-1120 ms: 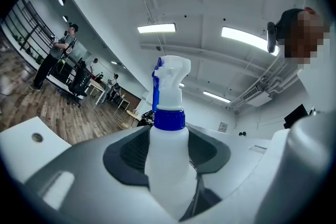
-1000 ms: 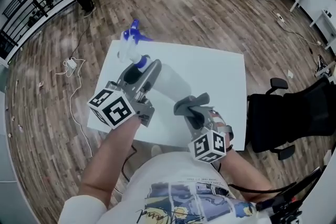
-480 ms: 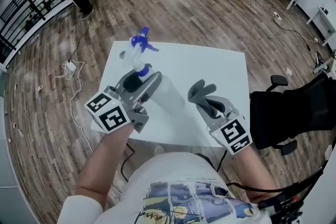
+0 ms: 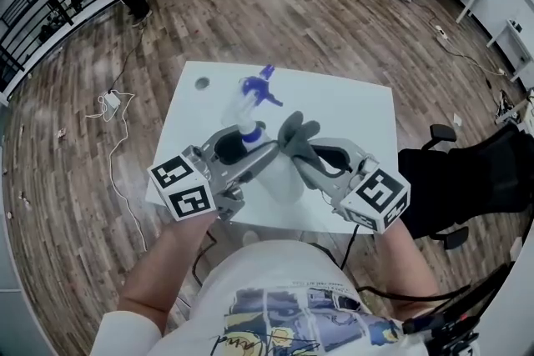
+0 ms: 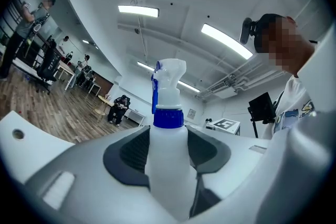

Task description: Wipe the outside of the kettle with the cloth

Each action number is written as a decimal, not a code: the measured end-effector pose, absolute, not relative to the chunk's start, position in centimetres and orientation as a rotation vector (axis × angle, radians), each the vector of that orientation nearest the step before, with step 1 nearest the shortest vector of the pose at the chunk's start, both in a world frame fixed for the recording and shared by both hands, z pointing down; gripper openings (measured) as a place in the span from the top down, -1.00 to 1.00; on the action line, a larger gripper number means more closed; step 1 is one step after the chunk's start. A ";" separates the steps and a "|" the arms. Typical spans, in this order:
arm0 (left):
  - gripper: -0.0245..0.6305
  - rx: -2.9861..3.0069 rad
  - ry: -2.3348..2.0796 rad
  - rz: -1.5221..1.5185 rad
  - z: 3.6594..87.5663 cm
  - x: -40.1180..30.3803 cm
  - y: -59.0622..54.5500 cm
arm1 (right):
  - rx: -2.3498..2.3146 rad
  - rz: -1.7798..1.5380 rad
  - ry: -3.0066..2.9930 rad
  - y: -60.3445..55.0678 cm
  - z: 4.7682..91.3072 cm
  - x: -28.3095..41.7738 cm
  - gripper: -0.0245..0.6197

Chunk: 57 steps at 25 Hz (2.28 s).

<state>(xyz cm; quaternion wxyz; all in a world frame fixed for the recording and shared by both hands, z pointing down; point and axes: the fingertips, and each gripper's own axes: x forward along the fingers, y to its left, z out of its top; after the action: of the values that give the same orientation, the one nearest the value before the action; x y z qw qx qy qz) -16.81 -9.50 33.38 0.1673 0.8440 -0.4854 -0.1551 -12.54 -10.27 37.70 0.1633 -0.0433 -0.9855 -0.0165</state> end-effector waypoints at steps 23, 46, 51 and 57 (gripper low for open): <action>0.29 2.479 -1.337 -0.511 31.6 -11.5 -11.5 | -0.168 0.253 -2.680 -15.8 46.7 -3.3 0.68; 0.29 2.583 -1.174 -0.497 29.7 -6.7 -11.4 | -0.724 0.609 -2.767 -14.9 40.3 -4.4 0.68; 0.29 2.584 -1.221 -0.500 28.6 -7.3 -11.6 | -0.687 0.668 -2.720 -15.2 43.3 -3.4 0.68; 0.29 2.584 -1.270 -0.486 27.5 -7.8 -11.9 | -0.629 0.740 -2.669 -15.7 47.0 -2.5 0.68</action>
<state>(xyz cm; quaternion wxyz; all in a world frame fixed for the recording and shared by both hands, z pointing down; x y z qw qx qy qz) -7.76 -11.90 27.52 0.1103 0.8795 -0.4322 -0.1655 -2.45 -15.67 47.04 0.1501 -0.2190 -0.9291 0.2575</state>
